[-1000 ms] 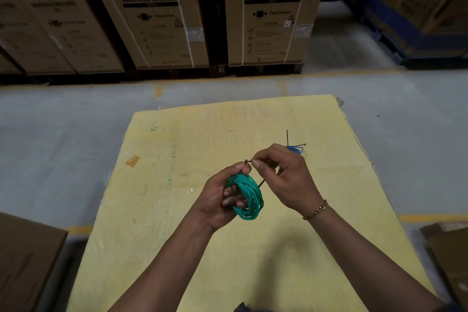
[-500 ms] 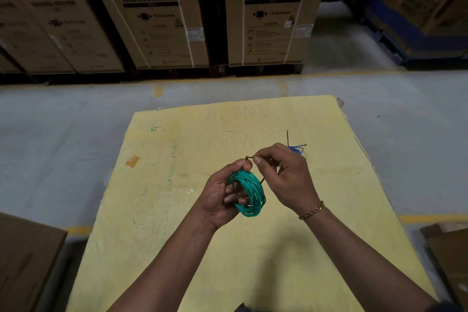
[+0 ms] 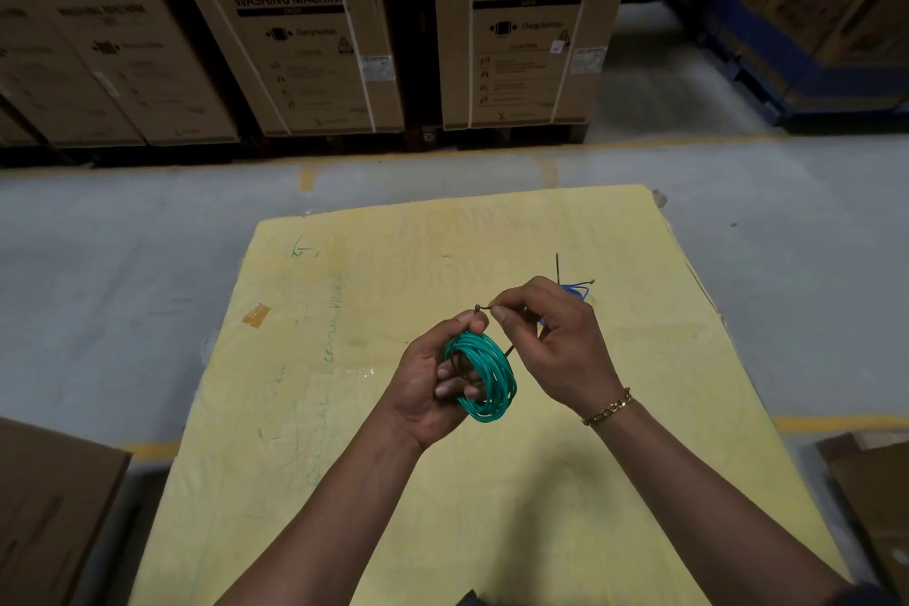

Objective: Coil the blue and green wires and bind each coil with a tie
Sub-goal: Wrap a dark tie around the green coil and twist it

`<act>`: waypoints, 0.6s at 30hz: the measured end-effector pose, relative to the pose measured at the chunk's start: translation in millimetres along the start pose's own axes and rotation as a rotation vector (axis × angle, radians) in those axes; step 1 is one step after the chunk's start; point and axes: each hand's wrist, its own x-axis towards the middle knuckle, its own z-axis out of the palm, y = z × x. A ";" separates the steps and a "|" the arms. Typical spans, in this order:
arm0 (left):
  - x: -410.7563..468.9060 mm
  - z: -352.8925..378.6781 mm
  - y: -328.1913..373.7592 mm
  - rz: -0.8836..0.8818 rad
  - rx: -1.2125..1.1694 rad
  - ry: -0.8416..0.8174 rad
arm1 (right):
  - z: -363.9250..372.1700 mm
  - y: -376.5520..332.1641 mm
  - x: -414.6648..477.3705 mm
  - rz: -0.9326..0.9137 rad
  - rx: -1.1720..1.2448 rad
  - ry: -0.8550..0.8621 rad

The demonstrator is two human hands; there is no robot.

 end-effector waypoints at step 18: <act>0.2 0.2 -1.0 -0.034 -0.019 -0.035 | 1.6 -3.9 -1.4 -0.027 -0.020 -0.041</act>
